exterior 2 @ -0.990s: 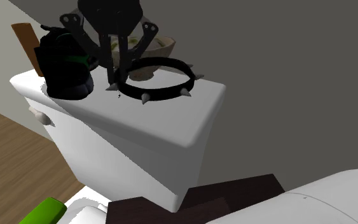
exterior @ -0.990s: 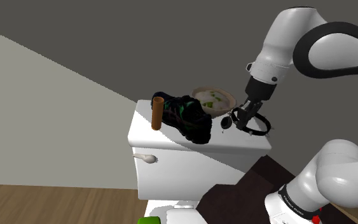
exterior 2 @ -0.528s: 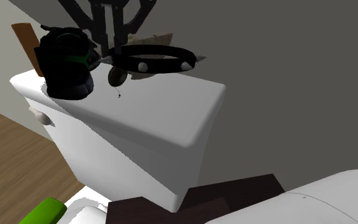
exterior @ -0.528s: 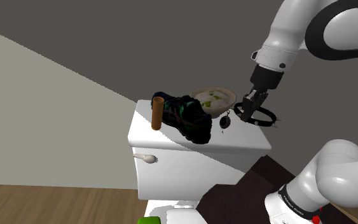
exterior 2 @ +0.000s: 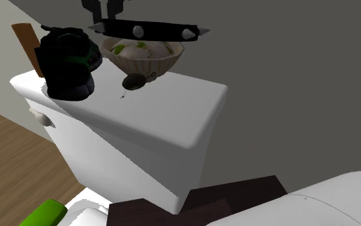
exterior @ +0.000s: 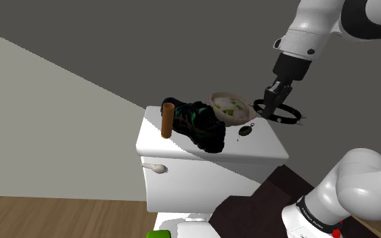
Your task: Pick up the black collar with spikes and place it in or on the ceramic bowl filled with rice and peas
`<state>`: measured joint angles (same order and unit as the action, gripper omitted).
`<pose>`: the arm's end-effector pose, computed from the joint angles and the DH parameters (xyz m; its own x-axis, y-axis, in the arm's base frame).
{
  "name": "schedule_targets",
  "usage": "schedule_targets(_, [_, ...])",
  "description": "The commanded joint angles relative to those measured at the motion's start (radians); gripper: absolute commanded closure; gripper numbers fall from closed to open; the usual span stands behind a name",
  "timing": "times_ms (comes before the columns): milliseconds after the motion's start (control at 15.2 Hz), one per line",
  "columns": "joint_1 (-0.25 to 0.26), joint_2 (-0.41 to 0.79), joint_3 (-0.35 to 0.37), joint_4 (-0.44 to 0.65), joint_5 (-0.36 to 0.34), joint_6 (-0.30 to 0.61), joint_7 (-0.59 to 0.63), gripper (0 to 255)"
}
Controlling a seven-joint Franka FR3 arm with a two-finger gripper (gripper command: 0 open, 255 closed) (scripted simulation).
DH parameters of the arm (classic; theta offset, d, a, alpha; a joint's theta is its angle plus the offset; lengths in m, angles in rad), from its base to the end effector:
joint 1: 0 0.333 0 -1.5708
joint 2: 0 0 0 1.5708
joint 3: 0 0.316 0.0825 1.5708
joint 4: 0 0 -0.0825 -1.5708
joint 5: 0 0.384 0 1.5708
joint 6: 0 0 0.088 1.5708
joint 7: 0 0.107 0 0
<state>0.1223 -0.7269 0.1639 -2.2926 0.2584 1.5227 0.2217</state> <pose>0.2969 0.1332 0.5946 0.9962 0.0323 -0.0807 0.0212 -0.9907 -0.1347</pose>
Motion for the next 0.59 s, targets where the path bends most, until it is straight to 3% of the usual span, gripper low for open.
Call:
schedule_targets(0, [-0.001,0.006,-0.003,0.032,-0.003,-0.027,0.004,255])
schedule_targets(330, [-0.002,0.025,-0.009,0.106,-0.008,-0.081,0.014,255])
schedule_targets(528, [-0.013,0.144,0.001,0.193,-0.017,-0.047,0.014,255])
